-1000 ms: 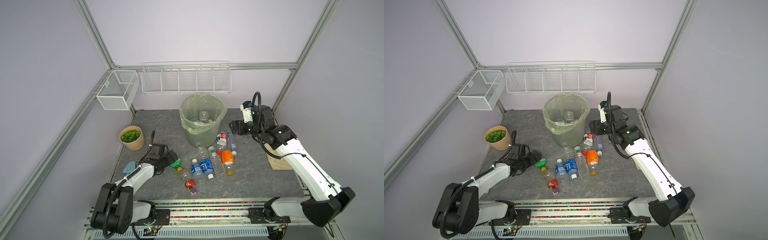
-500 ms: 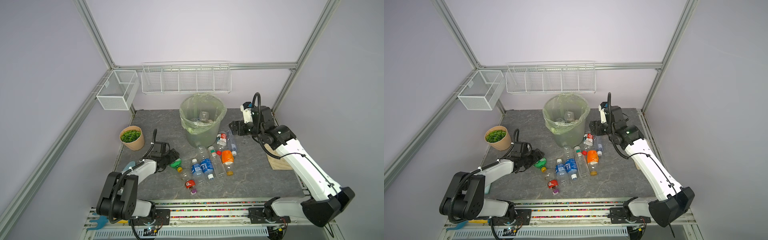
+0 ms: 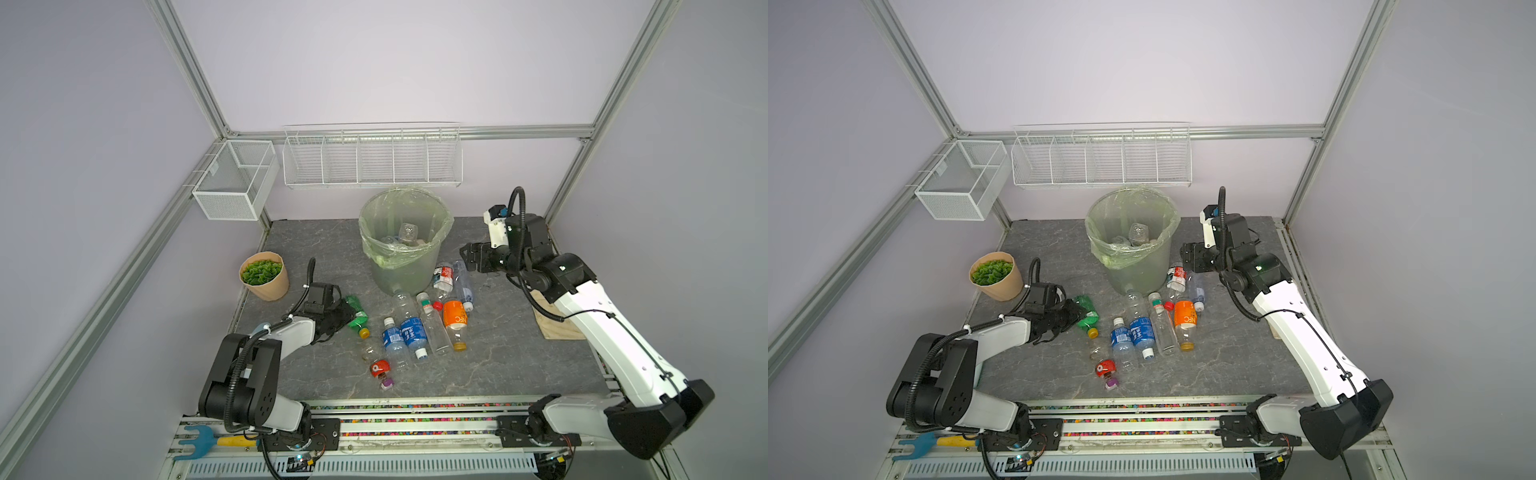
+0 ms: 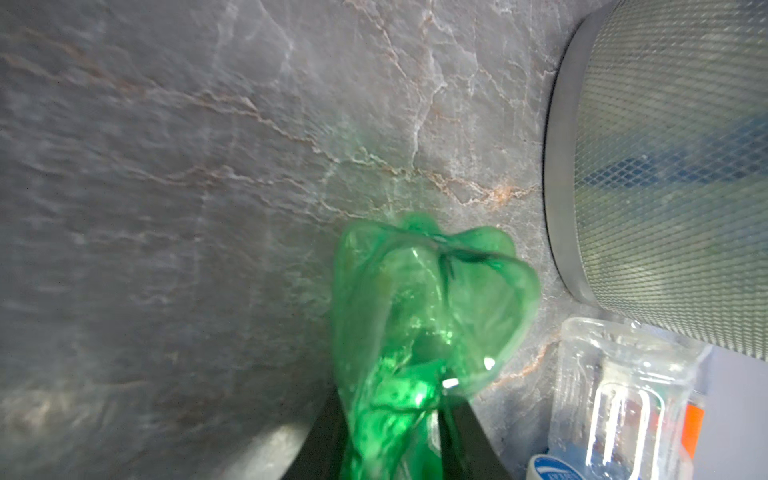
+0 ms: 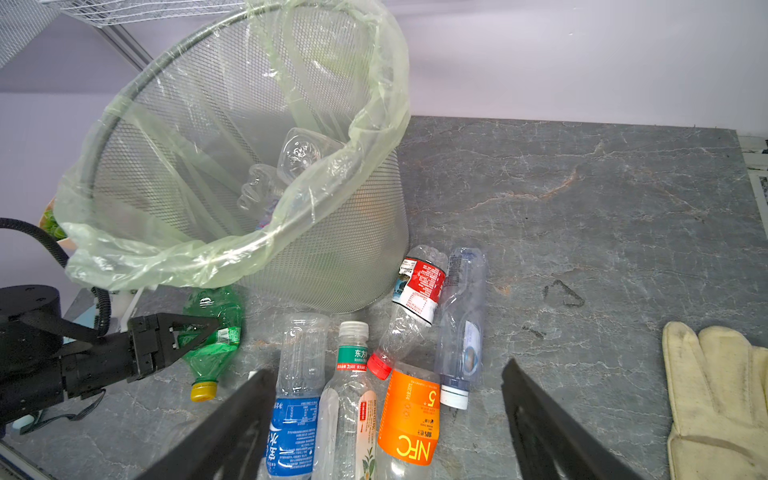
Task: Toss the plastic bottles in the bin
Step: 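Close the left gripper on the crushed green soda bottle, then lift the green bottle with the left gripper and carry it over the bin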
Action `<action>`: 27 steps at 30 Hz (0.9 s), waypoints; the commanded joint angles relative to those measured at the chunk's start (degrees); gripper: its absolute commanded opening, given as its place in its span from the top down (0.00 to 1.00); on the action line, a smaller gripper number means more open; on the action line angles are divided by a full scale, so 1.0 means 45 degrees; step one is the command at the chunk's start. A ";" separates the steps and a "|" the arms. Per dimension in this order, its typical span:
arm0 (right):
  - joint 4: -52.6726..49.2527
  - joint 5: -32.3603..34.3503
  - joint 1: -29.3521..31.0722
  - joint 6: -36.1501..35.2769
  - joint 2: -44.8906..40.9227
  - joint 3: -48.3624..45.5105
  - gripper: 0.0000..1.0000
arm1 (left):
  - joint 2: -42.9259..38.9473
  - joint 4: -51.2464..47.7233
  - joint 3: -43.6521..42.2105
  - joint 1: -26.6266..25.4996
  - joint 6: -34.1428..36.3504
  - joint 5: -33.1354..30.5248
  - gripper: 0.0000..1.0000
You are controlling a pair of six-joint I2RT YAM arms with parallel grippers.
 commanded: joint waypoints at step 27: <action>0.0063 -0.0136 -0.0322 0.0353 -0.1793 -0.2088 0.12 | -0.5774 -0.4331 0.1787 0.0021 0.0968 -0.1757 0.87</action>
